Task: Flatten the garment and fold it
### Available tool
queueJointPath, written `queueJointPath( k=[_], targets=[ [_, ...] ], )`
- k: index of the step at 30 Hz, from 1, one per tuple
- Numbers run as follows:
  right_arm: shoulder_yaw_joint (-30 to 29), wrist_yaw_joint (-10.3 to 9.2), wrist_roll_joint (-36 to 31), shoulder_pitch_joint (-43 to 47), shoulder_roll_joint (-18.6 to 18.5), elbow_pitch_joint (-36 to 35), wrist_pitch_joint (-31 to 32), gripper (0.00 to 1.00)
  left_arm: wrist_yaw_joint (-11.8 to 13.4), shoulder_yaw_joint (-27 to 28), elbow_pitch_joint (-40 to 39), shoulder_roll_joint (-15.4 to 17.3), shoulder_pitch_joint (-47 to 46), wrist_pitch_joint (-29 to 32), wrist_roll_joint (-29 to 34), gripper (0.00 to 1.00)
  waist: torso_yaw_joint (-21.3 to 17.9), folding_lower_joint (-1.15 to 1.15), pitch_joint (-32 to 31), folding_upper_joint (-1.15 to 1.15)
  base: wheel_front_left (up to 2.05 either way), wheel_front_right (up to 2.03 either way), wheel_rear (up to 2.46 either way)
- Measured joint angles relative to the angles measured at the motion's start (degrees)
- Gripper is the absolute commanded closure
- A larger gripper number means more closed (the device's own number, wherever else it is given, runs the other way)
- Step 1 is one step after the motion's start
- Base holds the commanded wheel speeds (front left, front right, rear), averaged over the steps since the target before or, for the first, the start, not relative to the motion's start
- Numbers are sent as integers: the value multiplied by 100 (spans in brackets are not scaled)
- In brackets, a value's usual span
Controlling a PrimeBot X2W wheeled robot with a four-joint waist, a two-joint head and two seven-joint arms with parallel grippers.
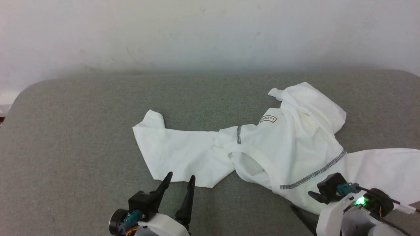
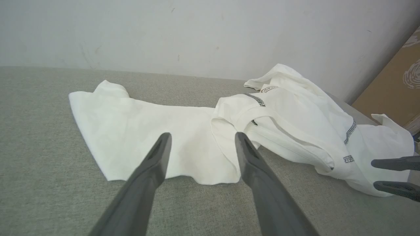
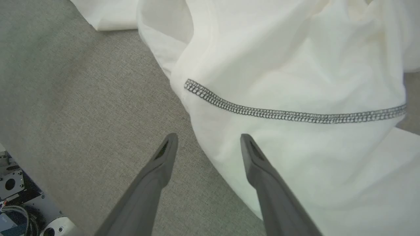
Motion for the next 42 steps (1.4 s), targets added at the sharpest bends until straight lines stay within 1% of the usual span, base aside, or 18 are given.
queueJointPath(
  k=[5,7,12,13,14,15,18,21,24,26,28,30,33,35,36,37,40,42],
  targets=[
    [44,-1,-267,31,70,235,46,0,0,-4,-4,2,-9,0,-2,0,70,1,59,0,0,0,0],
    [30,0,-419,29,112,415,-4,0,0,-12,-2,3,-31,0,-2,0,113,2,124,0,0,0,0],
    [96,-1,-561,-53,232,776,-129,0,5,-8,-15,4,-137,0,-2,0,203,2,293,0,0,0,0],
    [110,0,-576,-97,245,828,-162,4,5,-8,-11,5,-148,0,-2,0,215,2,323,0,0,0,0],
    [127,0,-576,-139,256,876,-177,81,5,-3,-10,7,-159,0,-2,0,225,2,351,0,0,0,0],
    [153,0,-573,-176,256,911,-198,100,5,-2,-4,7,-172,0,-2,0,232,2,371,0,0,0,0],
    [232,-3,-497,-245,179,932,-177,100,22,33,29,9,-185,0,-38,0,220,2,370,0,0,0,0],
    [336,-7,-209,-190,-36,744,57,100,41,87,98,30,-177,-1,-69,0,174,2,301,0,0,0,0],
    [458,-7,183,118,-475,276,513,100,41,168,166,59,-128,-1,-132,0,89,2,180,0,0,0,0],
    [506,-7,424,395,-888,-86,898,100,41,227,211,77,-57,-1,-167,0,7,2,79,0,0,0,0],
    [454,-7,684,672,-1276,-453,1190,100,41,269,236,78,-36,-1,-186,0,-78,2,-20,0,0,0,0],
    [350,-7,887,920,-1586,-784,1532,100,41,307,247,76,-32,-1,-187,0,-154,2,-117,0,0,0,0],
    [124,-7,1036,1191,-1873,-1063,1807,100,40,378,277,78,-30,-1,-187,0,-262,1,-234,0,0,0,0],
    [-4,-7,1035,1282,-1942,-1143,1853,100,41,441,301,78,-30,-1,-187,0,-321,1,-286,0,0,0,0],
    [-105,-7,1029,1294,-1893,-1167,1774,60,44,476,328,79,-31,-1,-187,0,-346,1,-301,0,0,0,0],
    [-190,-7,1013,1292,-1816,-1207,1692,0,59,503,364,79,-32,-1,-189,0,-366,1,-307,0,0,0,0],
    [-383,-7,973,1285,-1582,-1359,1543,0,168,615,521,83,-48,77,-267,0,-387,1,-269,0,0,0,0],
    [-675,-7,1023,1251,-1385,-1484,1438,0,222,667,631,120,-87,226,-309,0,-400,1,-217,0,0,0,0]
  ],
)
